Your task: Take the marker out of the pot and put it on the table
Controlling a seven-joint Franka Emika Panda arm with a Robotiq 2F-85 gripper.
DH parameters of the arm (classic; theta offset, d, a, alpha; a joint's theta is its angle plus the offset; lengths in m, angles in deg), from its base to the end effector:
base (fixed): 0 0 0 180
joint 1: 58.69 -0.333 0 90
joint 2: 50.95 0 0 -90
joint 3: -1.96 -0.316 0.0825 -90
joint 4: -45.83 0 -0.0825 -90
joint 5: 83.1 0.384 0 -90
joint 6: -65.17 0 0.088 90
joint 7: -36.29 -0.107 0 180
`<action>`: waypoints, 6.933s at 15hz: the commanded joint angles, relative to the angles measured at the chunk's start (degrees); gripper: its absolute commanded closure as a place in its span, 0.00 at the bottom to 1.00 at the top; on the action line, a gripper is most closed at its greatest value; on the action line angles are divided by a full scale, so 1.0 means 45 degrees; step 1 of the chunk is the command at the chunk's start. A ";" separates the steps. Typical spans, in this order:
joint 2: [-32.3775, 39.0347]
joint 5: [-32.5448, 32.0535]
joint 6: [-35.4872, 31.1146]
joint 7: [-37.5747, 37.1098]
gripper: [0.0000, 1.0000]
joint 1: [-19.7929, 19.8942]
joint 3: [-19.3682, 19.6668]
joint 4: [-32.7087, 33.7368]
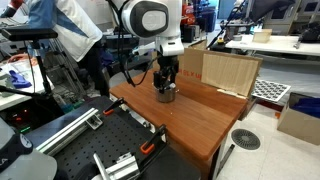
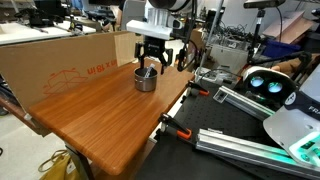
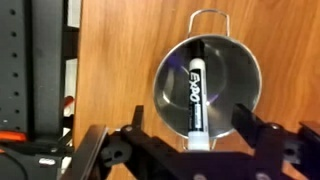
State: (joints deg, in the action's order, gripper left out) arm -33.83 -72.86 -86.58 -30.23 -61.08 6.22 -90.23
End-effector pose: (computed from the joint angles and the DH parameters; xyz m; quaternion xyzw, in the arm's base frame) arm 0.5033 -0.0225 0.1964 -0.7806 0.6242 0.0257 0.0197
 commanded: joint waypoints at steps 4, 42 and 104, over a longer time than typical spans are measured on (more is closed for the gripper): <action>-0.0018 -0.0125 0.0248 -0.0069 0.08 -0.0310 0.0271 0.0157; -0.1277 -0.0293 0.0329 0.0315 0.00 -0.0324 0.0180 -0.0300; -0.2273 0.7810 0.2731 1.0896 0.95 0.2728 0.1353 0.0383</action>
State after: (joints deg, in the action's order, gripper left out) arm -48.34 -41.24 -78.34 14.87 -50.36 12.01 -92.75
